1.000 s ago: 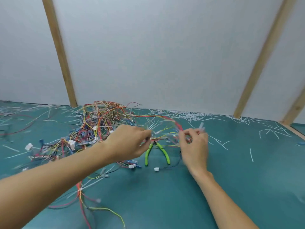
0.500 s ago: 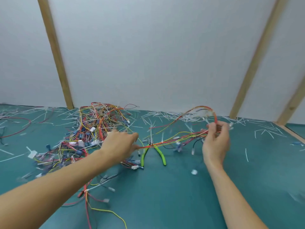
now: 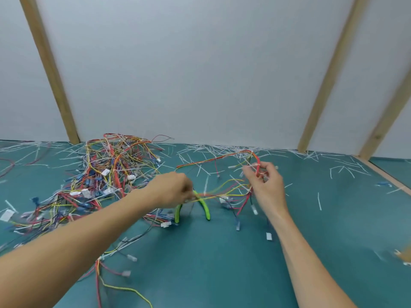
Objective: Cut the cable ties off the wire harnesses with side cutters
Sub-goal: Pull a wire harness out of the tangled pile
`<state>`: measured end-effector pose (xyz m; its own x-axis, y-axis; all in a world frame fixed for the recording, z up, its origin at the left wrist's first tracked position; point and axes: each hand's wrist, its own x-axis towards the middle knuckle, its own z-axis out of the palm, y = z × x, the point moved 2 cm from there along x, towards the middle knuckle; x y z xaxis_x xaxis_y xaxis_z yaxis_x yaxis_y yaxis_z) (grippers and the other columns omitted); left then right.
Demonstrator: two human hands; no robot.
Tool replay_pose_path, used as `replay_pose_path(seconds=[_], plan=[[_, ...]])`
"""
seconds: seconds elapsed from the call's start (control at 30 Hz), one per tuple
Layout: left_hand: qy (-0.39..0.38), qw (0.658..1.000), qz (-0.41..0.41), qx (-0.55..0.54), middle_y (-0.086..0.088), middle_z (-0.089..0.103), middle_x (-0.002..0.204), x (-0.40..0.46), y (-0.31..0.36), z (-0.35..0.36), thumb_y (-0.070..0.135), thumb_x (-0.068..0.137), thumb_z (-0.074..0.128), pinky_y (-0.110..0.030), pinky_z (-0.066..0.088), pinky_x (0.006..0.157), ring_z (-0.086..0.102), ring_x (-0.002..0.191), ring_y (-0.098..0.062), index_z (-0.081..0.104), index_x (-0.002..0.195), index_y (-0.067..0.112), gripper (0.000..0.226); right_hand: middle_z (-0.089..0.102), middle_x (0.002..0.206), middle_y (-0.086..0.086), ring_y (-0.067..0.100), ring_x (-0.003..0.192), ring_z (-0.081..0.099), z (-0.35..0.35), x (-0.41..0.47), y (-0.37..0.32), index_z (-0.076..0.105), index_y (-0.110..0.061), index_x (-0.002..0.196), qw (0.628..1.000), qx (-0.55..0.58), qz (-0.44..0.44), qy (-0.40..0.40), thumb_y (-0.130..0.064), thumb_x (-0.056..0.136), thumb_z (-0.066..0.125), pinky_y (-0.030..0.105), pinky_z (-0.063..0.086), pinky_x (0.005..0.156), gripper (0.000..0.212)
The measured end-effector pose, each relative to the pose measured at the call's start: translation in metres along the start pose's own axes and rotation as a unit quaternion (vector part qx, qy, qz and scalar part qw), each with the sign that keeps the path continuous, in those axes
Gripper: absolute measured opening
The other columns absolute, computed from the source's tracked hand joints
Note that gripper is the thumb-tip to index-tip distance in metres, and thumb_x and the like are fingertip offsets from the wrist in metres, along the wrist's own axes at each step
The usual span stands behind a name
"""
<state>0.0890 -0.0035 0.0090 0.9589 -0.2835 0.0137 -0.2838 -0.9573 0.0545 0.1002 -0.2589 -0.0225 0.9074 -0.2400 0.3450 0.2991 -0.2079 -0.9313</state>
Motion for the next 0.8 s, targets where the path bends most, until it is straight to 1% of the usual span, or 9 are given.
replay_pose_path(seconds=[0.13,0.23,0.3,0.4,0.5,0.6,0.67,0.73,0.8], plan=[[0.227,0.961,-0.130,-0.088,-0.006,0.069,0.089,0.009,-0.023,-0.014,0.037,0.100,0.055,-0.036,0.044,0.068,0.062,0.082,-0.032,0.061,0.085,0.018,0.024,0.062,0.066,-0.018,0.010,0.071,0.060,0.004,-0.005,0.011,0.066,-0.037,0.104,0.978,-0.204,-0.010,-0.032,-0.048,0.092,0.064,0.031,0.045,0.065,0.017],[0.226,0.961,-0.145,-0.063,-0.010,0.070,0.098,0.015,-0.037,-0.016,0.033,0.100,0.054,-0.042,0.050,0.075,0.064,0.091,-0.037,0.063,0.095,0.015,0.021,0.065,0.070,-0.010,0.016,0.077,0.068,0.006,-0.008,0.008,0.062,-0.046,0.115,0.959,-0.276,-0.040,-0.044,-0.058,0.095,0.050,0.034,0.051,0.071,0.026],[0.222,0.963,-0.149,-0.018,-0.012,0.068,0.103,0.019,-0.044,-0.013,0.028,0.101,0.053,-0.043,0.049,0.074,0.064,0.093,-0.040,0.061,0.098,0.012,0.019,0.063,0.066,-0.006,0.015,0.068,0.068,0.008,-0.010,0.003,0.062,-0.044,0.116,0.963,-0.261,-0.061,-0.035,-0.054,0.097,0.050,0.035,0.051,0.068,0.024],[0.221,0.947,-0.232,-0.008,-0.019,0.067,0.103,0.018,-0.074,-0.013,0.016,0.095,0.053,-0.042,0.045,0.069,0.064,0.092,-0.044,0.059,0.098,0.006,0.012,0.053,0.055,-0.006,0.011,0.051,0.051,-0.004,-0.007,-0.005,0.065,-0.033,0.111,0.974,-0.175,-0.084,0.113,-0.036,0.101,0.052,0.037,0.044,0.057,0.017],[0.235,0.902,-0.358,-0.051,-0.029,0.068,0.100,0.004,-0.126,-0.016,0.013,0.091,0.054,-0.046,0.051,0.076,0.065,0.093,-0.048,0.056,0.096,0.000,0.014,0.062,0.068,-0.007,0.009,0.059,0.064,-0.025,0.002,-0.007,0.062,-0.025,0.115,0.969,-0.012,-0.019,0.244,-0.029,0.105,0.050,0.042,0.052,0.067,0.016],[0.246,0.857,-0.444,-0.085,-0.032,0.057,0.120,-0.009,-0.156,-0.020,0.011,0.087,0.061,-0.056,0.051,0.089,0.060,0.105,-0.052,0.047,0.118,-0.005,0.037,0.065,0.072,-0.006,0.007,0.063,0.063,-0.026,0.003,-0.005,0.059,-0.022,0.114,0.967,0.005,-0.006,0.255,-0.032,0.107,0.049,0.038,0.050,0.069,0.016],[0.261,0.876,-0.403,-0.032,-0.029,0.046,0.130,-0.006,-0.143,-0.023,0.011,0.084,0.063,-0.058,0.044,0.094,0.053,0.115,-0.051,0.042,0.130,-0.004,0.053,0.064,0.072,-0.005,0.009,0.062,0.059,-0.017,0.000,-0.004,0.059,-0.027,0.106,0.974,-0.004,-0.015,0.225,-0.033,0.107,0.051,0.034,0.048,0.066,0.011],[0.293,0.916,-0.270,0.053,-0.025,0.047,0.132,0.000,-0.105,-0.025,0.012,0.081,0.063,-0.054,0.039,0.097,0.048,0.120,-0.044,0.047,0.131,0.001,0.054,0.061,0.072,-0.004,0.007,0.062,0.058,-0.013,0.001,-0.002,0.062,-0.025,0.102,0.976,0.029,0.000,0.217,-0.031,0.107,0.051,0.031,0.047,0.063,0.014],[0.289,0.945,-0.135,0.073,-0.016,0.059,0.125,0.003,-0.058,-0.016,0.015,0.082,0.061,-0.048,0.039,0.094,0.054,0.114,-0.037,0.059,0.123,0.012,0.041,0.057,0.069,-0.005,0.003,0.057,0.054,-0.015,0.004,0.001,0.067,-0.024,0.099,0.968,0.098,0.055,0.224,-0.027,0.107,0.049,0.026,0.042,0.058,0.020]])
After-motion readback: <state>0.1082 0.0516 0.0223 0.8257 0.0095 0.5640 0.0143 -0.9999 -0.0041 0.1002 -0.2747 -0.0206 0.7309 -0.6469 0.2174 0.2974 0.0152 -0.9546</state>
